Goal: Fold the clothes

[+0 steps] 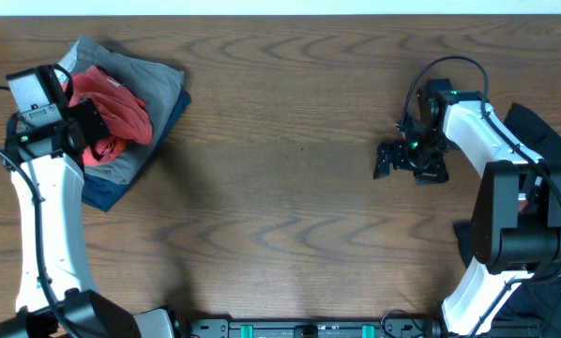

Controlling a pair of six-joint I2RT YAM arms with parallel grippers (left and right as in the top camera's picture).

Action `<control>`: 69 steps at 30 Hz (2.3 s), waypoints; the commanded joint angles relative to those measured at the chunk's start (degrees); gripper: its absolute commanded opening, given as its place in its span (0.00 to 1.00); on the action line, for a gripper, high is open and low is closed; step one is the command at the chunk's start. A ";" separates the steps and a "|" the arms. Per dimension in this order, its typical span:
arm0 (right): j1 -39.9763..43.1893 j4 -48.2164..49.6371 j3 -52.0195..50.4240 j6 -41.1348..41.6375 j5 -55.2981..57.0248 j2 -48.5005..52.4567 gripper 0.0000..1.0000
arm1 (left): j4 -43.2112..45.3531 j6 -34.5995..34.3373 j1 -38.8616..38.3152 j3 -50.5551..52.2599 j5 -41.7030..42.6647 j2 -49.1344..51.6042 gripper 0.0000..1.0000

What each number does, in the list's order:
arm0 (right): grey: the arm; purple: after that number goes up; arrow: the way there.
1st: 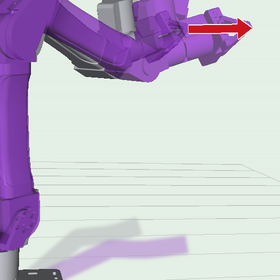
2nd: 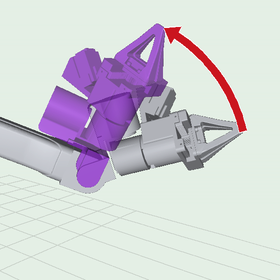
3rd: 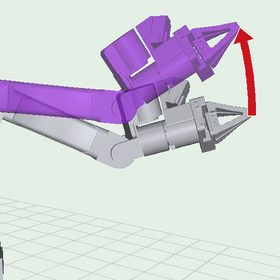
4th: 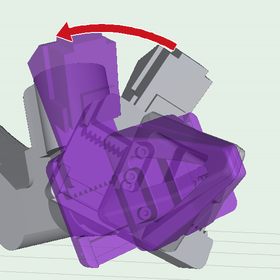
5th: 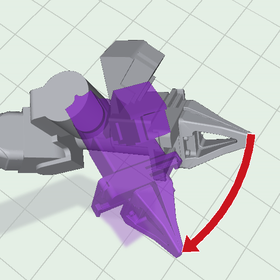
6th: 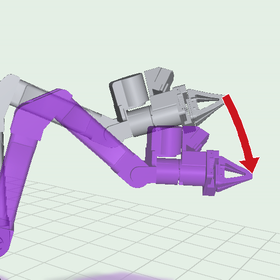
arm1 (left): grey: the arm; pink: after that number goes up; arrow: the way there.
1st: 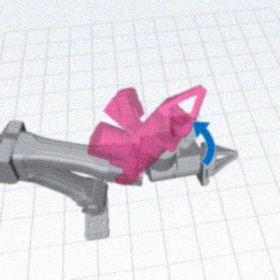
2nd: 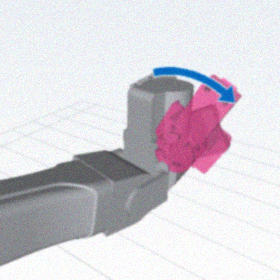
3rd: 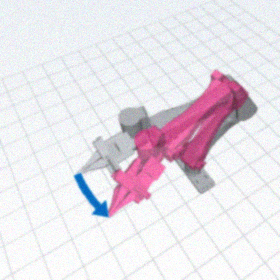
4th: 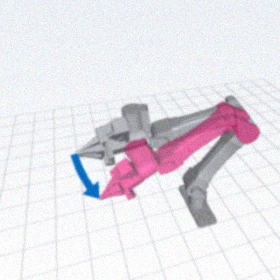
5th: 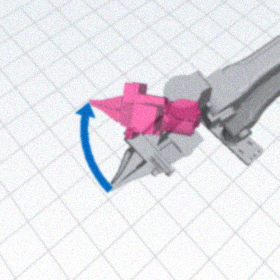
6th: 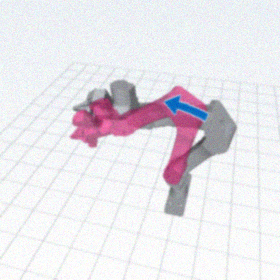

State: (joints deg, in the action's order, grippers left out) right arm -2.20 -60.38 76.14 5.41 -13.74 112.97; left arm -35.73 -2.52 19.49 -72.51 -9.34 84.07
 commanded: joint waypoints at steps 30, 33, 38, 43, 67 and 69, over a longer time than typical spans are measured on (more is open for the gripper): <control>0.26 1.86 -0.09 -0.31 -0.70 -1.31 0.99 | 0.96 18.36 -27.71 -1.77 -33.07 17.84 0.87; 0.26 1.79 -0.09 -0.31 -0.70 -1.31 0.99 | 3.10 19.56 -27.43 -1.77 -35.30 18.53 0.87; 0.31 1.70 -0.09 -0.33 -0.68 -1.31 0.99 | 3.48 20.31 -26.88 -0.92 -35.26 18.93 0.86; 0.31 1.68 -0.09 -0.35 -0.68 -1.31 0.99 | 3.17 20.33 -26.80 1.25 -35.28 18.93 0.82; 0.42 1.70 -0.09 -1.27 -0.63 -1.31 0.99 | -1.38 26.27 -28.09 1.53 -37.51 18.93 0.79; 0.42 1.70 -0.09 -1.27 -0.66 -1.31 0.99 | -1.27 27.36 -28.02 1.53 -38.25 18.93 0.79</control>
State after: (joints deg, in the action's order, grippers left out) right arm -2.20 -58.65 76.12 5.37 -13.74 112.97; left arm -37.01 22.57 -8.51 -71.66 -45.04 102.24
